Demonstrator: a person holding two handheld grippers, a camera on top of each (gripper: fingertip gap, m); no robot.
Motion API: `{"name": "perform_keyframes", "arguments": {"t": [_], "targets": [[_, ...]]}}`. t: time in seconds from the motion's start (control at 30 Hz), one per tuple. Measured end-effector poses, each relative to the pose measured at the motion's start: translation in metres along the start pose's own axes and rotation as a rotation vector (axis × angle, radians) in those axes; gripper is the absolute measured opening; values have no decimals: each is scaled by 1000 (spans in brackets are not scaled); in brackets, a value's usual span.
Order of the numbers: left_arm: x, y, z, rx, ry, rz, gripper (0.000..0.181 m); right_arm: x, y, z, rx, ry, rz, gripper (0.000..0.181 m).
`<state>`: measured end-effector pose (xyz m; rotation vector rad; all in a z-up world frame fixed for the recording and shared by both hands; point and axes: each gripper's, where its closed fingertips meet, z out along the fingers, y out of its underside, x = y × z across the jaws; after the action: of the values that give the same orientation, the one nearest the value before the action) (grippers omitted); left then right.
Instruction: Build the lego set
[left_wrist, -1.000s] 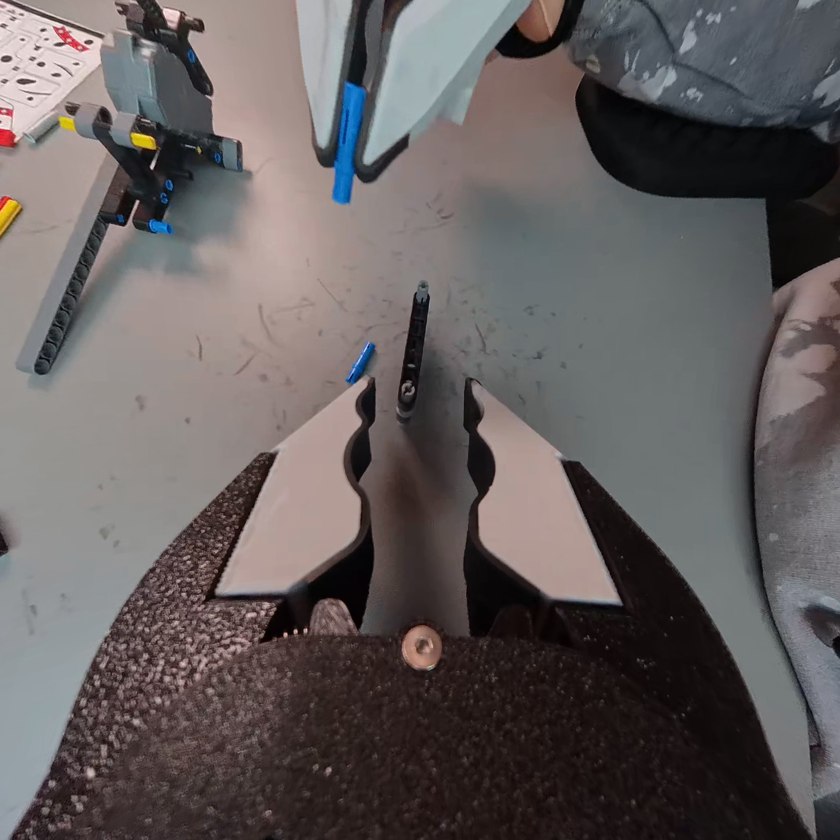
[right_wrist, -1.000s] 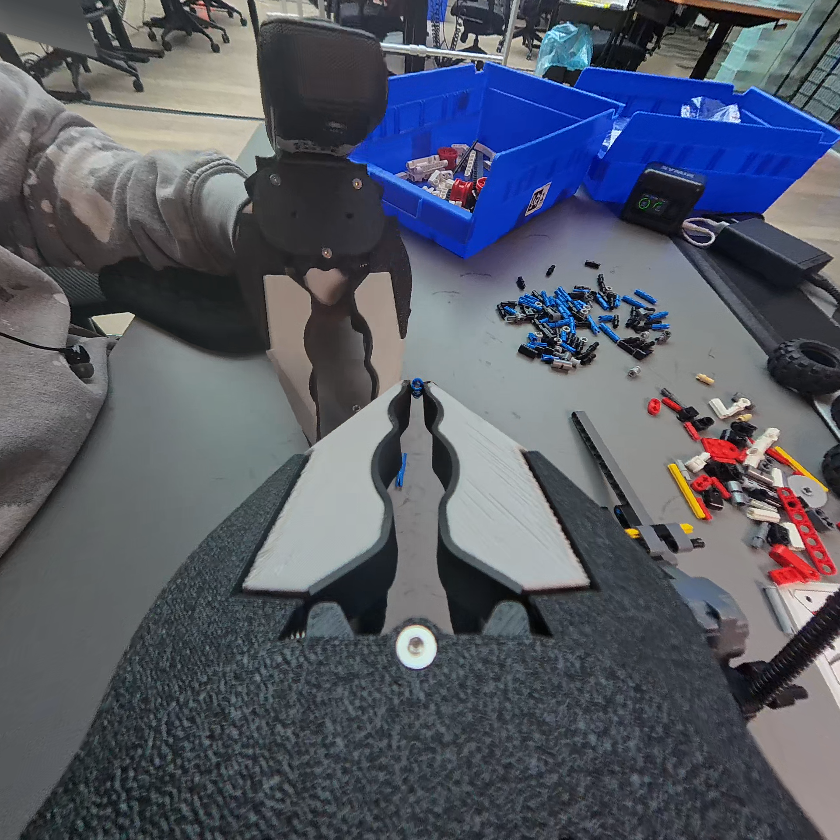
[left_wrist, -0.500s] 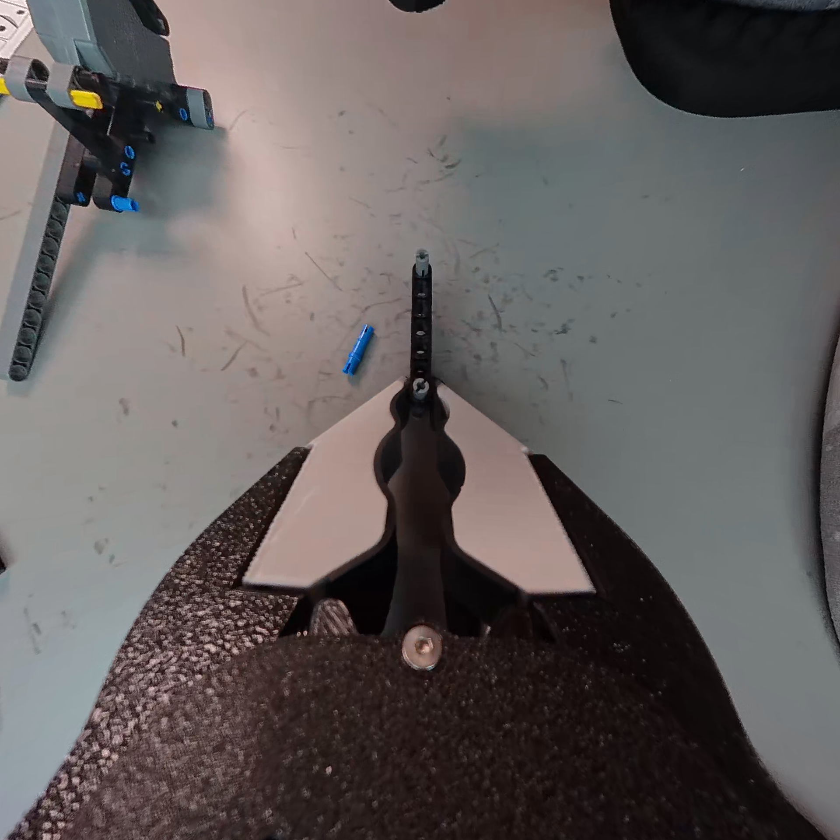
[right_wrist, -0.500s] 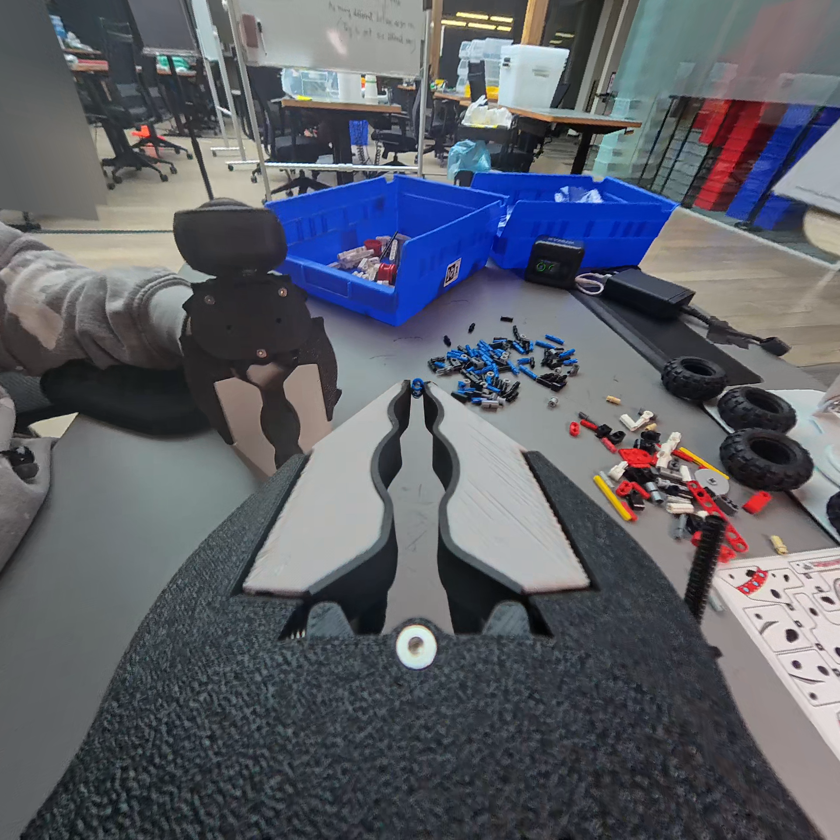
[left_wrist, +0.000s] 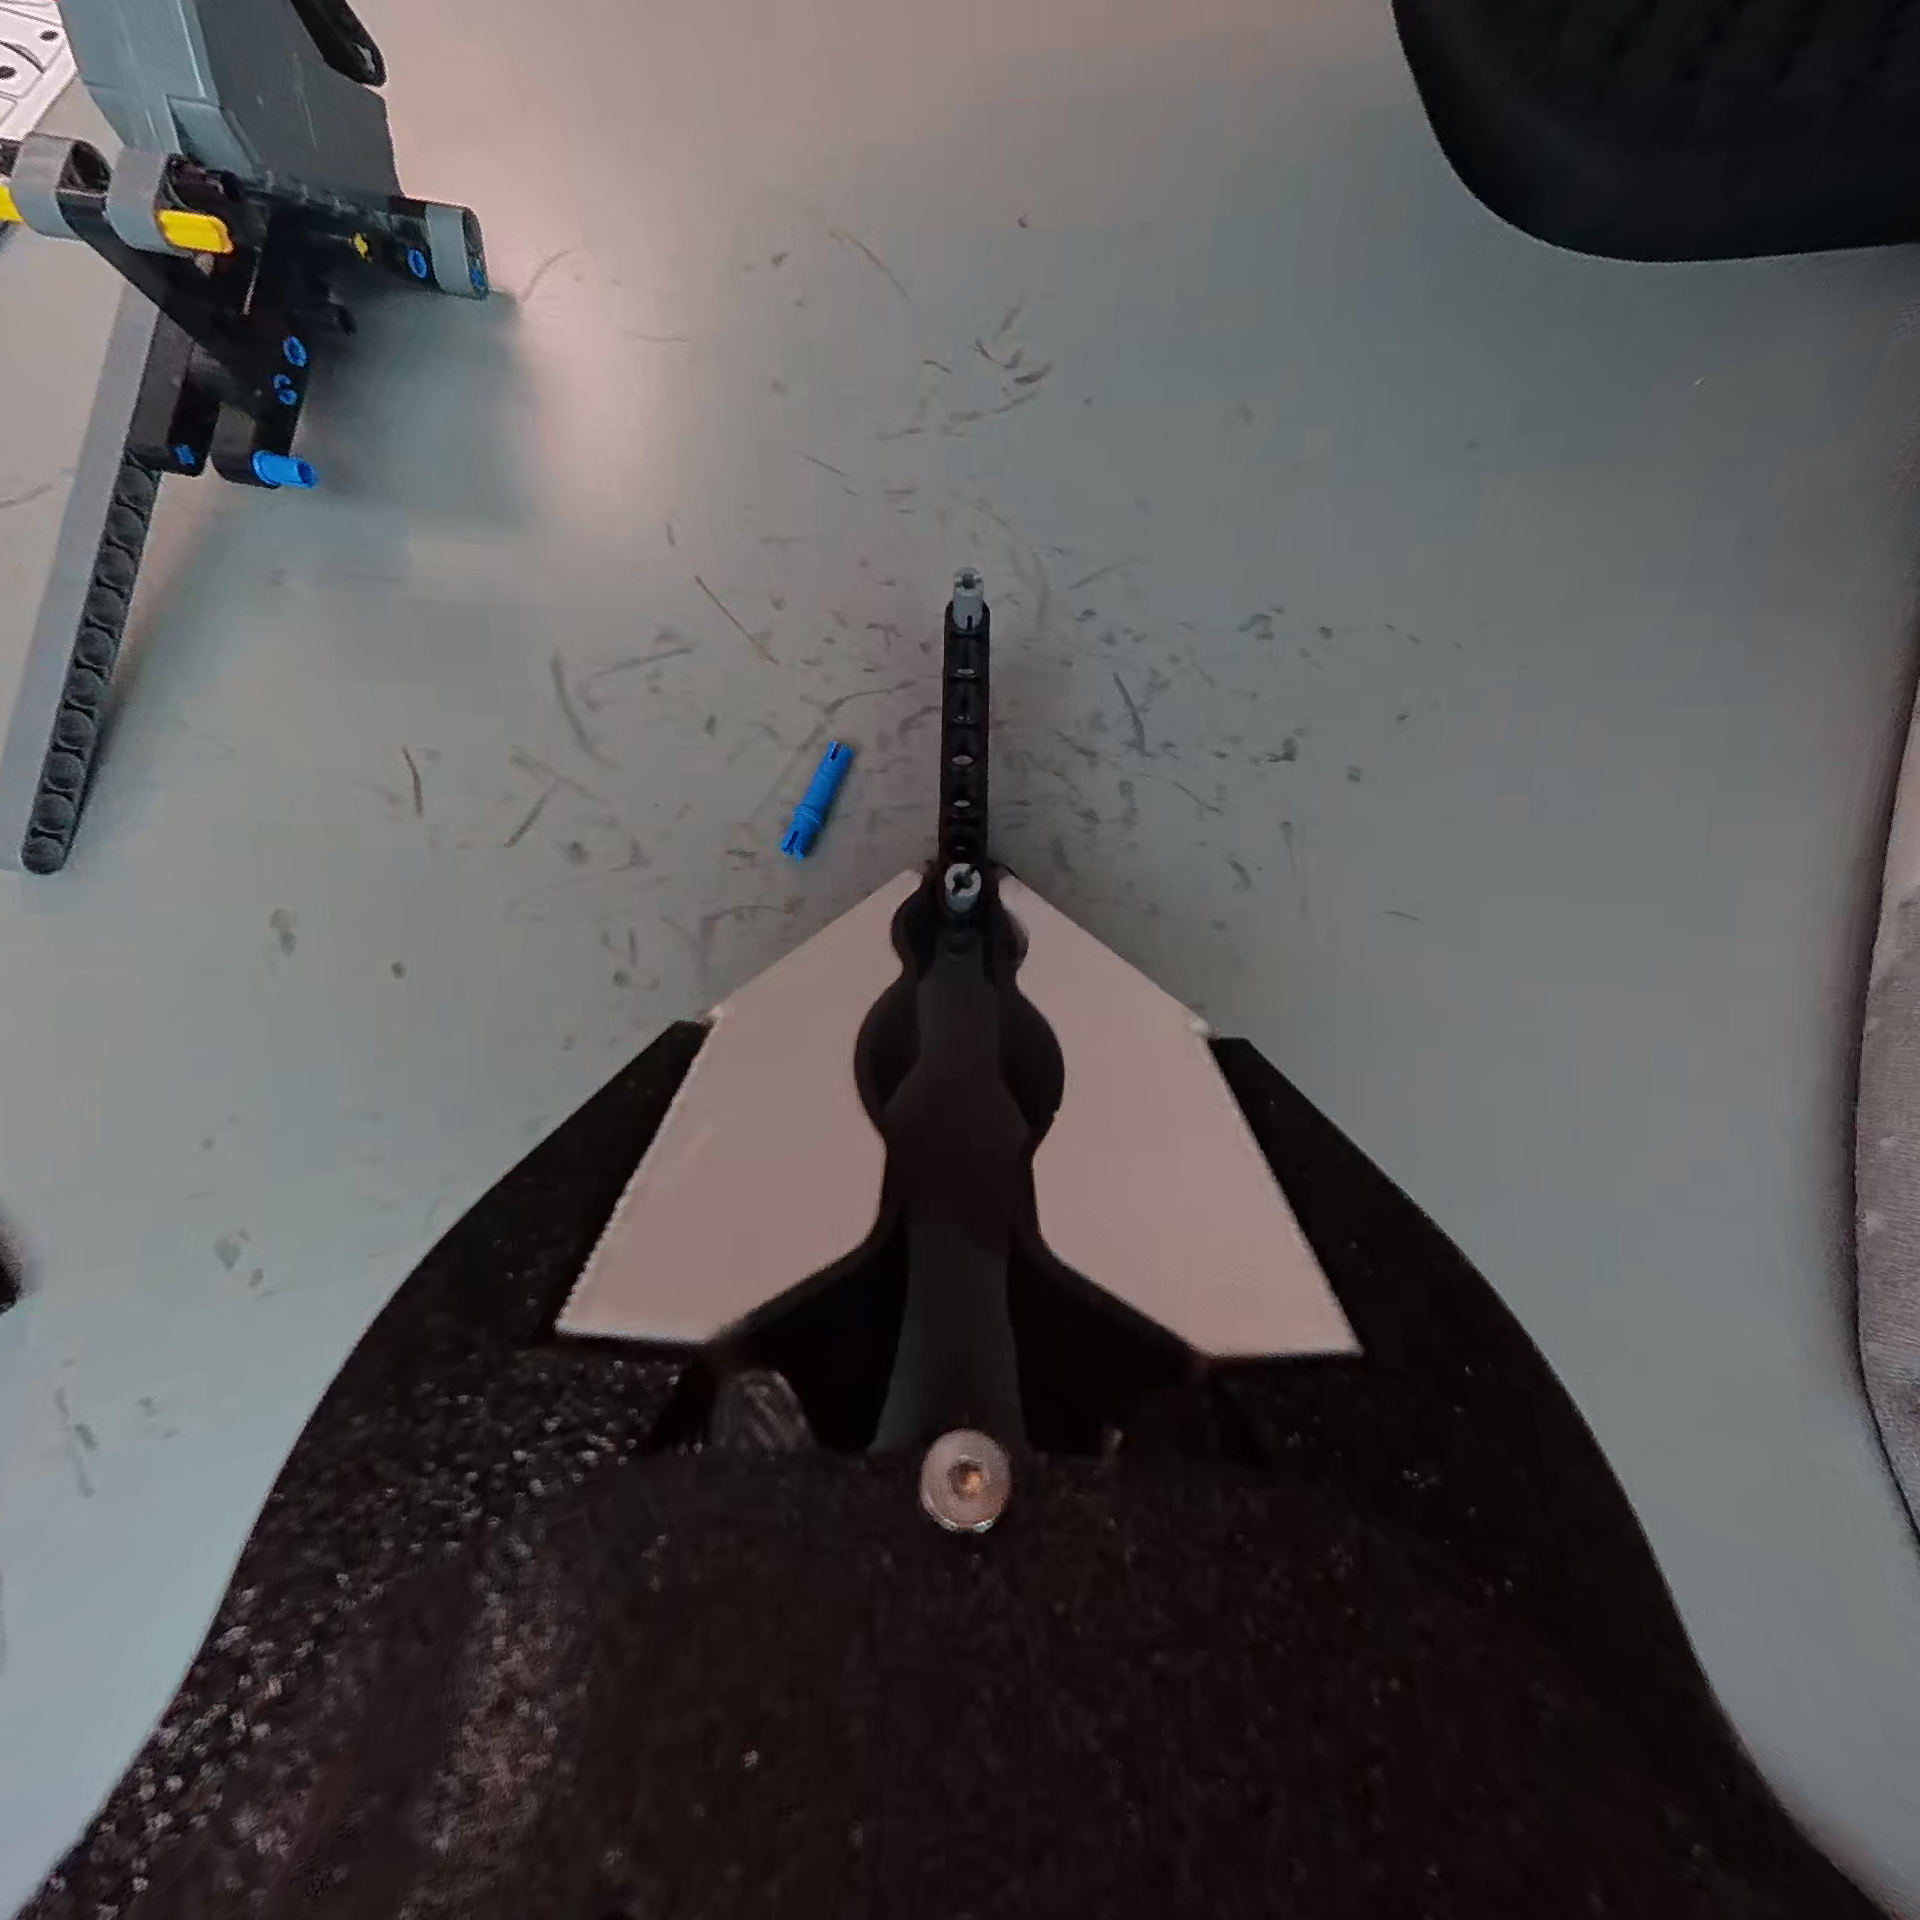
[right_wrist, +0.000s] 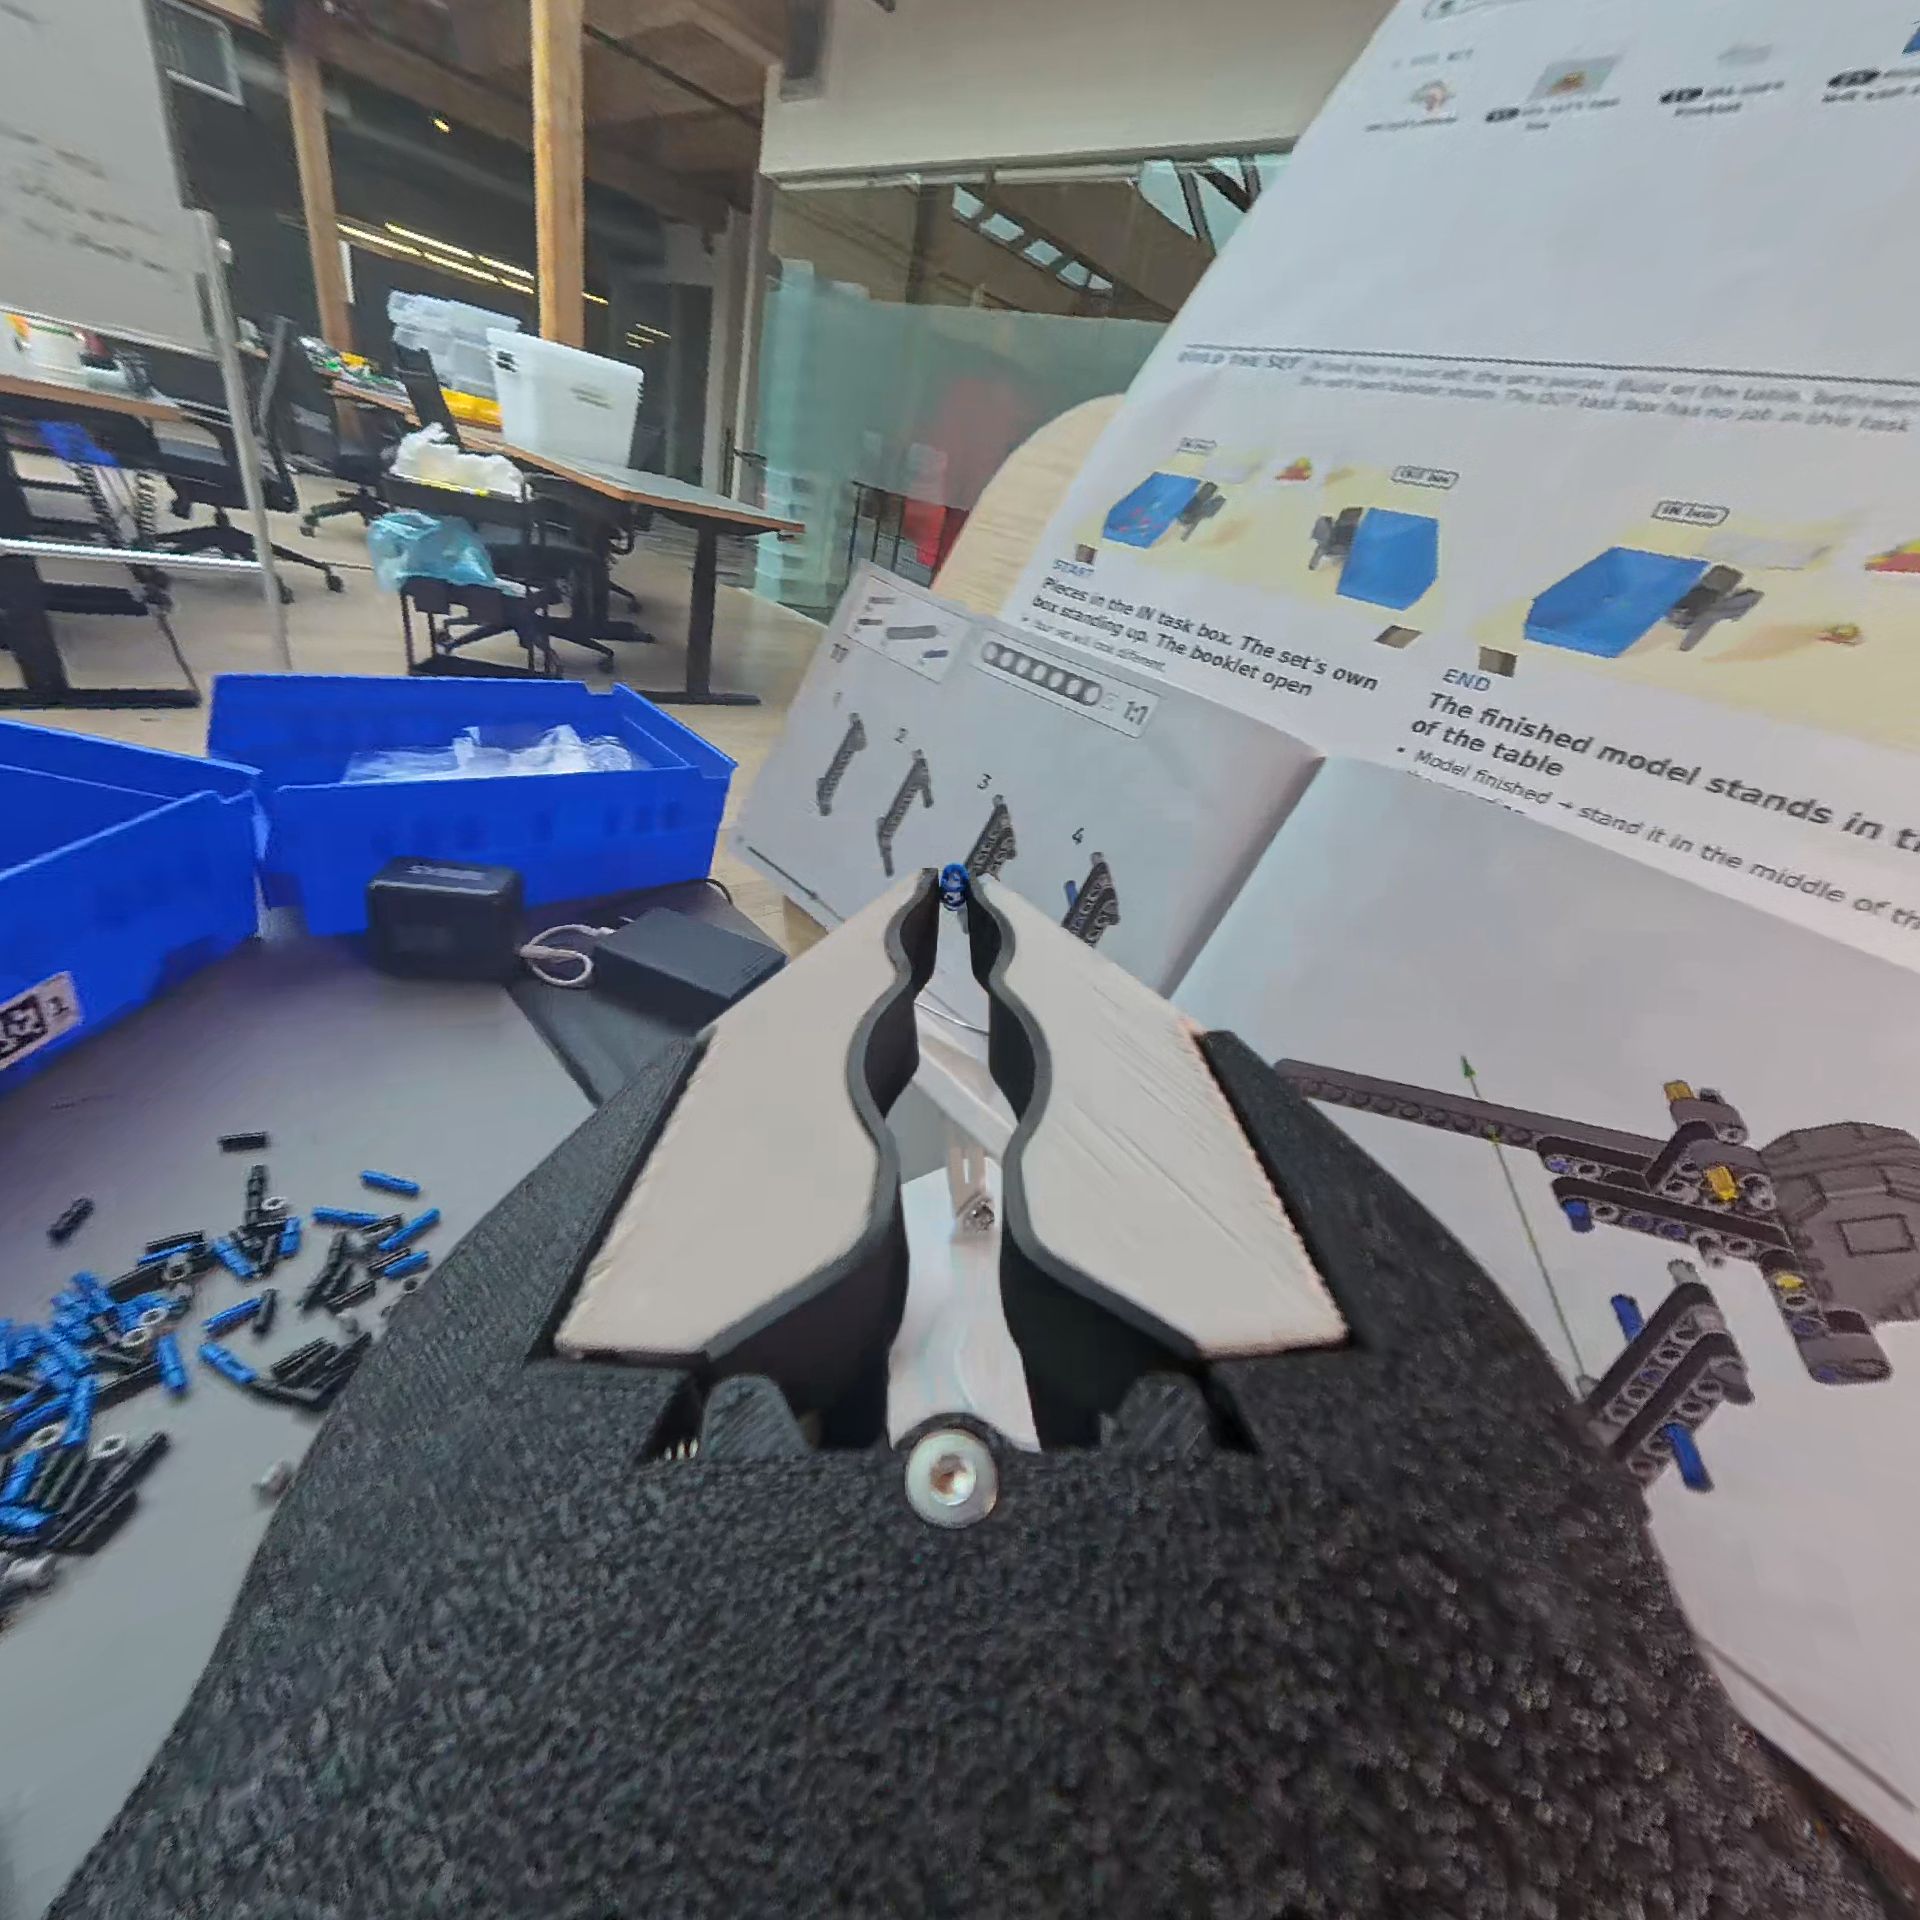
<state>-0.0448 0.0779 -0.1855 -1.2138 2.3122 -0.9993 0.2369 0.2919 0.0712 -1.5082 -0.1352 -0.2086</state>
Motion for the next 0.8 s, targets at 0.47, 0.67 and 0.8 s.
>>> {"name": "perform_keyframes", "arguments": {"t": [0.47,0.67,0.8], "targets": [[2,0,0,1,16,-5,10,32,38,54,-176,33,11,5],[3,1,-1,2,23,-10,12,34,41,58,-187,43,-1,5],[3,1,-1,2,25,-13,11,34,43,57,-192,47,1,5]]}}
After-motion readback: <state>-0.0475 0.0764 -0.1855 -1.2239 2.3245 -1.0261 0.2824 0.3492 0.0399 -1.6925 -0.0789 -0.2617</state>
